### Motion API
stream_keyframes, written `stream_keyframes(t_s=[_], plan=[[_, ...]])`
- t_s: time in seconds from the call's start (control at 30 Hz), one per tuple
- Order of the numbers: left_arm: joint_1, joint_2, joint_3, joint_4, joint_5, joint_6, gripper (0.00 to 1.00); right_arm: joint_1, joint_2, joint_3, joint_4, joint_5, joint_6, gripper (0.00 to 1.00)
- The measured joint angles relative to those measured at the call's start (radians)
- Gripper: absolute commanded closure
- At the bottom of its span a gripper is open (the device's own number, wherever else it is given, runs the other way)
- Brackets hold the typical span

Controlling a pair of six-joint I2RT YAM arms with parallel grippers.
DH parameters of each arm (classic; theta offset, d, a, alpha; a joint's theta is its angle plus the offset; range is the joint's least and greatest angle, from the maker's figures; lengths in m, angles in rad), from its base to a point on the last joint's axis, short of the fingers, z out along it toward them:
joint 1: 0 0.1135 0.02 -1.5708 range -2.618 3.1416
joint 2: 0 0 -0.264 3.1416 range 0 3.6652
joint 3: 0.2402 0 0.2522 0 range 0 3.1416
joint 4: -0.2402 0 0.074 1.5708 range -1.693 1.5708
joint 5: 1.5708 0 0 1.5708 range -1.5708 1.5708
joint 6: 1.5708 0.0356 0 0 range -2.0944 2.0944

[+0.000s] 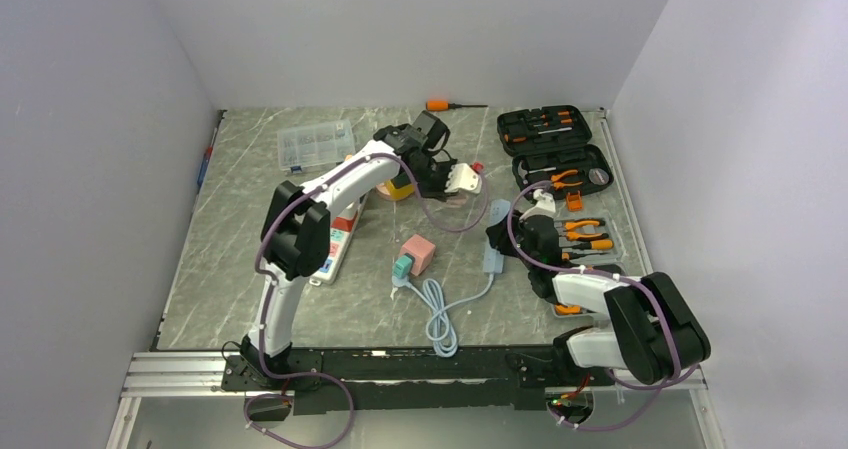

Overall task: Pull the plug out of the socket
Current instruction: Place the plug at the center of the board.

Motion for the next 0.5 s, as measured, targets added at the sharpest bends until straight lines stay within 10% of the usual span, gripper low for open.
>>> stream_keyframes(t_s=[0.3, 0.5], plan=[[-0.027, 0.112, 0.047, 0.19, -0.172, -0.178, 0.71, 0.013, -0.043, 0.0, -0.166, -0.031, 0.123, 0.24], [-0.04, 0.127, 0.046, 0.19, -0.215, -0.242, 0.02, 0.033, -0.174, -0.001, -0.26, -0.005, 0.134, 0.15]])
